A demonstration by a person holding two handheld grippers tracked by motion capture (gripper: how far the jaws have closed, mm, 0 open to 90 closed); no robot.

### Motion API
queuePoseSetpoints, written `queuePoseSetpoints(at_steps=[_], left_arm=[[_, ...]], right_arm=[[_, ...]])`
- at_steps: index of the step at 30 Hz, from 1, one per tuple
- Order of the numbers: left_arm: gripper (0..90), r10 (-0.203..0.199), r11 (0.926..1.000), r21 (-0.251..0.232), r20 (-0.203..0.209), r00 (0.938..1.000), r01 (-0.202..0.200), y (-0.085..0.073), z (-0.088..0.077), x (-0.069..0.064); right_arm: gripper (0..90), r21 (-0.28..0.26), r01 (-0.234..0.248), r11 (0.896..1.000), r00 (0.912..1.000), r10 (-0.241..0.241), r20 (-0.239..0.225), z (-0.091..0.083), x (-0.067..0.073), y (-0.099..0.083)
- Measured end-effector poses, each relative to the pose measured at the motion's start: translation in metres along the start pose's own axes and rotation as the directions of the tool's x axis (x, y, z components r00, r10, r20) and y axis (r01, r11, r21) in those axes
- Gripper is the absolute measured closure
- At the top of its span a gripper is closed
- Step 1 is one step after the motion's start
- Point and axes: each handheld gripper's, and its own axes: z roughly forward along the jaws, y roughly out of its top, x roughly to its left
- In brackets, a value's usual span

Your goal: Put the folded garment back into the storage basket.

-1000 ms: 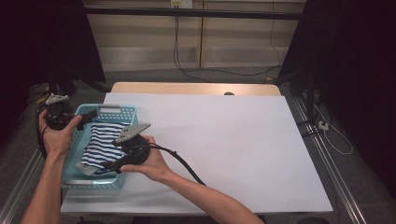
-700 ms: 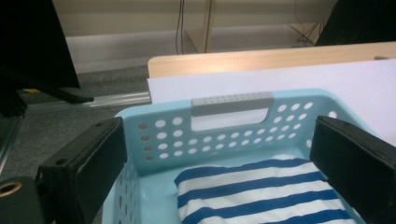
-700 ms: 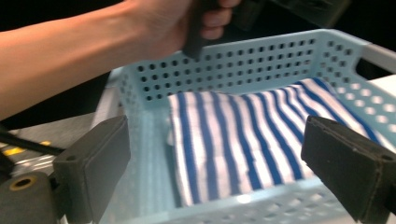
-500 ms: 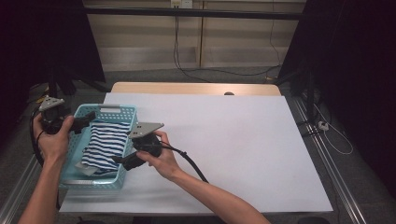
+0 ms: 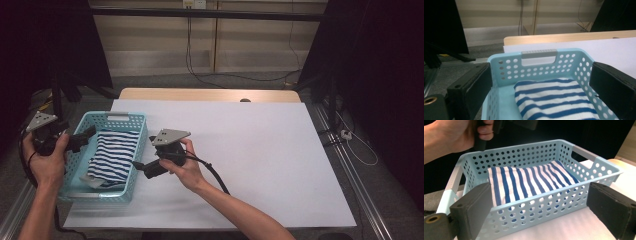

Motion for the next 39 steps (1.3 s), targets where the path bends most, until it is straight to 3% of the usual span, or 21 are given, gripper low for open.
queuePoseSetpoints(at_steps=[3,8,12,16,18,20,26,29,32,34,39], left_arm=[[4.8,-0.018,0.9998,0.001,-0.006,0.9998,0.018,-0.003,-0.007,-0.004],[4.9,-0.045,0.9980,-0.044,0.009,0.9989,0.045,-0.007,-0.019,-0.015],[4.9,-0.028,0.9978,-0.059,0.018,0.9995,0.029,-0.009,-0.023,-0.028],[4.9,0.026,0.9962,-0.084,0.014,0.9996,-0.025,-0.010,-0.031,-0.042],[5.0,0.022,0.9954,-0.094,0.019,0.9996,-0.020,-0.012,-0.035,-0.049],[5.0,0.041,0.9942,-0.100,0.002,0.9992,-0.041,-0.014,-0.039,-0.055],[5.0,0.025,0.9954,-0.093,0.024,0.9994,-0.023,-0.022,-0.045,-0.071],[4.9,0.043,0.9940,-0.102,0.035,0.9984,-0.040,-0.024,-0.048,-0.079],[4.9,0.039,0.9911,-0.130,0.076,0.9964,-0.029,-0.026,-0.047,-0.085],[4.9,0.035,0.9898,-0.140,0.071,0.9969,-0.025,-0.027,-0.047,-0.090],[4.9,0.070,0.9907,-0.124,0.112,0.9913,-0.056,-0.027,-0.044,-0.107]], right_arm=[[5.8,-0.015,-0.006,1.000,0.9999,0.006,0.011,-0.006,0.000,-0.001],[5.6,-0.020,0.006,1.000,0.9993,-0.005,0.038,-0.021,-0.002,-0.003],[5.6,-0.031,0.005,1.000,0.9976,-0.003,0.069,-0.037,-0.008,-0.005],[4.9,-0.040,0.008,0.999,0.9950,-0.004,0.100,-0.053,-0.013,-0.007],[4.4,-0.043,0.002,0.999,0.9937,0.003,0.112,-0.060,-0.016,-0.009],[3.7,-0.043,0.000,0.999,0.9921,0.005,0.125,-0.066,-0.018,-0.011],[3.1,-0.077,-0.013,0.997,0.9872,0.025,0.157,-0.086,-0.023,-0.016],[1.2,-0.094,-0.006,0.996,0.9796,0.025,0.199,-0.098,-0.023,-0.018],[1.1,-0.105,0.003,0.994,0.9733,0.021,0.229,-0.111,-0.025,-0.021],[0.1,-0.116,0.009,0.993,0.9664,0.021,0.256,-0.120,-0.026,-0.023],[0.8,-0.127,-0.017,0.992,0.9536,0.054,0.296,-0.143,-0.031,-0.031]])
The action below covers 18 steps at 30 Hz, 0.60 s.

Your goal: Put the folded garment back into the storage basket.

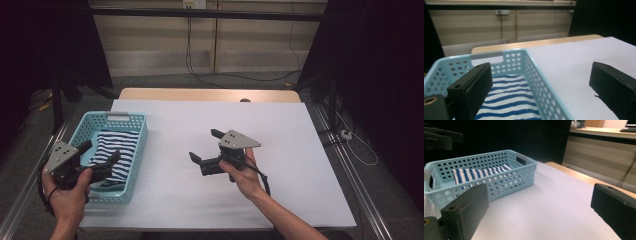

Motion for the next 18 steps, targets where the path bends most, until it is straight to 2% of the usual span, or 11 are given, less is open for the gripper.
queuePoseSetpoints(at_steps=[4,7,10,12,15,18], left_arm=[[4.9,0.011,0.9998,-0.015,-0.005,0.9999,-0.011,0.000,0.001,-0.015],[4.9,0.027,0.9996,-0.010,0.012,0.9996,-0.027,0.001,0.003,-0.024],[4.9,0.013,0.9999,-0.002,0.037,0.9992,-0.013,0.000,0.009,-0.031],[4.9,0.020,0.9998,-0.003,0.049,0.9986,-0.020,0.001,0.015,-0.034],[4.9,0.034,0.9993,-0.017,0.033,0.9989,-0.034,0.001,0.022,-0.039],[4.9,0.040,0.9992,-0.010,0.060,0.9974,-0.040,0.001,0.027,-0.044]], right_arm=[[0.8,-0.011,-0.024,1.000,0.9987,0.024,0.044,-0.017,-0.013,-0.005],[0.7,-0.013,-0.033,0.999,0.9964,0.034,0.078,-0.030,-0.021,-0.009],[0.8,-0.026,-0.047,0.999,0.9942,0.049,0.095,-0.041,-0.026,-0.012],[0.8,-0.021,-0.049,0.999,0.9919,0.051,0.116,-0.049,-0.030,-0.015],[1.2,-0.017,-0.054,0.998,0.9862,0.056,0.156,-0.058,-0.035,-0.019],[1.3,-0.029,-0.064,0.998,0.9797,0.068,0.189,-0.069,-0.040,-0.025]])
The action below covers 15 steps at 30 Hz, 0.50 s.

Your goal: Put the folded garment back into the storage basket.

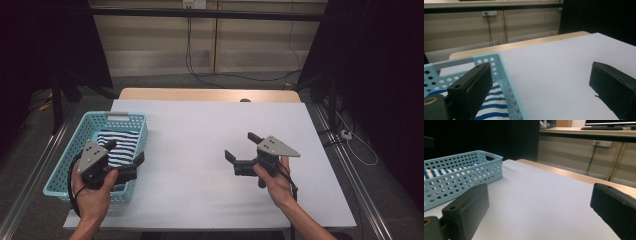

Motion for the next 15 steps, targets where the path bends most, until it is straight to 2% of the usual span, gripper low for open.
queuePoseSetpoints(at_steps=[2,4,5,6,7,10,12,13,14,15], left_arm=[[4.8,-0.005,0.9998,0.021,0.018,0.9998,0.004,0.000,0.004,-0.003],[4.7,-0.016,0.9999,0.005,0.037,0.9992,0.015,-0.003,0.007,-0.007],[4.7,-0.005,1.0000,0.005,0.035,0.9994,0.005,-0.004,0.008,-0.009],[4.6,0.000,1.0000,0.000,0.045,0.9990,0.000,-0.006,0.008,-0.012],[4.7,0.007,1.0000,0.002,0.053,0.9986,-0.007,-0.006,0.008,-0.013],[4.7,-0.004,0.9999,-0.014,0.068,0.9977,0.005,-0.008,0.008,-0.017],[4.7,-0.006,0.9998,-0.017,0.067,0.9977,0.007,-0.011,0.009,-0.019],[4.7,-0.023,0.9995,-0.019,0.076,0.9969,0.024,-0.013,0.010,-0.020],[4.7,-0.027,0.9996,-0.001,0.075,0.9968,0.027,-0.014,0.011,-0.021],[4.7,-0.034,0.9994,0.006,0.077,0.9965,0.034,-0.016,0.013,-0.021]], right_arm=[[1.3,0.003,-0.002,1.000,0.9998,0.002,0.020,-0.005,-0.004,-0.002],[1.3,0.000,-0.010,1.000,0.9992,0.010,0.040,-0.012,-0.008,-0.004],[1.3,-0.004,-0.024,1.000,0.9986,0.024,0.047,-0.016,-0.009,-0.005],[1.3,-0.005,-0.013,1.000,0.9978,0.013,0.065,-0.020,-0.012,-0.006],[1.3,-0.012,-0.036,0.999,0.9966,0.037,0.074,-0.025,-0.013,-0.007],[1.3,-0.017,-0.022,1.000,0.9935,0.024,0.112,-0.038,-0.021,-0.009],[1.3,-0.025,-0.041,0.999,0.9905,0.044,0.130,-0.045,-0.024,-0.011],[1.3,-0.027,-0.047,0.999,0.9885,0.050,0.143,-0.050,-0.025,-0.012],[1.3,-0.033,-0.055,0.998,0.9852,0.060,0.161,-0.058,-0.029,-0.015],[1.3,-0.033,-0.055,0.998,0.9852,0.060,0.161,-0.058,-0.029,-0.015]])
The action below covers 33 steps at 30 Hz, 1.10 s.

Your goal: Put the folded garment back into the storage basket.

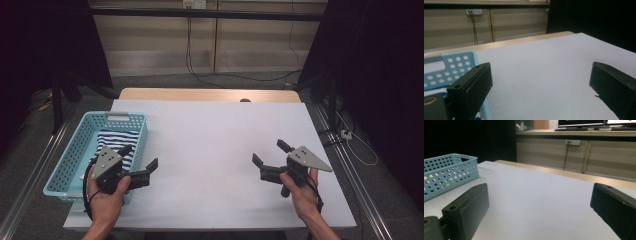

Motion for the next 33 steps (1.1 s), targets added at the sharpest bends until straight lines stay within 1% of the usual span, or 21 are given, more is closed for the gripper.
queuePoseSetpoints(at_steps=[1,2,4,5,6,7,8,9,10,13,16,17,20,23,24,25,26,28,29,31,33], left_arm=[[4.7,0.003,0.9999,-0.010,-0.004,1.0000,-0.003,-0.002,0.000,-0.001],[4.7,0.002,0.9999,-0.015,0.003,1.0000,-0.002,-0.003,0.000,-0.001],[4.7,0.012,0.9999,-0.009,-0.004,0.9999,-0.012,-0.004,0.001,-0.002],[4.7,0.005,0.9999,-0.009,-0.004,1.0000,-0.005,-0.005,0.000,-0.002],[4.7,0.004,1.0000,-0.006,0.002,1.0000,-0.004,-0.006,-0.001,-0.003],[4.7,0.016,0.9999,-0.003,-0.006,0.9999,-0.016,-0.008,-0.002,-0.004],[4.7,0.019,0.9998,0.001,-0.004,0.9998,-0.019,-0.010,-0.002,-0.005],[4.7,0.011,0.9999,0.003,0.003,0.9999,-0.011,-0.012,-0.004,-0.006],[4.7,0.000,1.0000,-0.003,0.006,1.0000,0.000,-0.014,-0.006,-0.006],[4.7,0.013,0.9999,-0.002,-0.030,0.9995,-0.013,-0.019,-0.014,-0.003],[4.7,0.010,1.0000,-0.002,-0.052,0.9986,-0.010,-0.023,-0.019,-0.001],[4.7,0.007,0.9999,-0.007,-0.052,0.9986,-0.008,-0.024,-0.020,-0.001],[4.6,0.007,0.9999,-0.013,-0.071,0.9975,-0.008,-0.025,-0.024,0.000],[4.6,-0.005,1.0000,-0.004,-0.078,0.9969,0.005,-0.029,-0.028,0.002],[4.6,0.004,1.0000,-0.008,-0.086,0.9963,-0.004,-0.030,-0.029,0.003],[4.6,-0.005,0.9999,-0.010,-0.087,0.9962,0.004,-0.030,-0.030,0.003],[4.6,0.005,0.9999,-0.012,-0.097,0.9953,-0.007,-0.029,-0.031,0.004],[4.5,-0.002,0.9999,-0.014,-0.101,0.9949,0.001,-0.029,-0.031,0.004],[4.5,0.003,0.9999,-0.010,-0.110,0.9940,-0.005,-0.029,-0.031,0.005],[4.5,-0.002,1.0000,-0.010,-0.109,0.9940,0.001,-0.030,-0.030,0.007],[4.5,-0.009,0.9999,-0.010,-0.108,0.9941,0.008,-0.029,-0.030,0.008]], right_arm=[[1.4,0.003,0.010,1.000,0.9999,-0.010,0.012,-0.004,-0.003,-0.001],[1.9,0.006,0.001,1.000,0.9997,-0.002,0.025,-0.008,-0.005,-0.002],[2.2,-0.013,-0.008,1.000,0.9988,0.008,0.048,-0.014,-0.008,-0.003],[2.2,-0.011,-0.002,1.000,0.9985,0.003,0.056,-0.018,-0.010,-0.003],[2.2,-0.014,-0.012,1.000,0.9978,0.013,0.064,-0.021,-0.011,-0.004],[2.2,-0.012,-0.004,1.000,0.9978,0.005,0.067,-0.024,-0.013,-0.005],[2.2,-0.012,-0.011,1.000,0.9973,0.012,0.073,-0.027,-0.014,-0.006],[2.1,-0.008,-0.004,1.000,0.9970,0.005,0.077,-0.029,-0.015,-0.008],[2.0,-0.006,-0.013,1.000,0.9966,0.014,0.082,-0.032,-0.016,-0.010],[1.8,0.002,-0.019,1.000,0.9941,0.019,0.107,-0.038,-0.020,-0.019],[1.8,0.013,-0.013,1.000,0.9924,0.011,0.122,-0.041,-0.021,-0.023],[1.8,0.007,-0.019,1.000,0.9921,0.018,0.124,-0.043,-0.021,-0.023],[1.7,0.001,-0.008,1.000,0.9908,0.007,0.135,-0.049,-0.022,-0.027],[1.6,0.002,-0.007,1.000,0.9918,0.007,0.127,-0.054,-0.021,-0.029],[1.5,0.001,-0.008,1.000,0.9930,0.008,0.117,-0.056,-0.021,-0.029],[1.4,-0.004,-0.006,1.000,0.9932,0.007,0.116,-0.057,-0.021,-0.029],[1.5,-0.001,-0.005,1.000,0.9941,0.005,0.109,-0.057,-0.020,-0.030],[1.4,0.010,0.001,1.000,0.9945,-0.002,0.105,-0.054,-0.019,-0.031],[1.4,0.011,0.003,1.000,0.9951,-0.004,0.099,-0.053,-0.019,-0.032],[1.5,0.012,0.014,1.000,0.9953,-0.016,0.095,-0.051,-0.017,-0.032],[1.4,0.010,0.011,1.000,0.9961,-0.012,0.088,-0.050,-0.016,-0.032]])
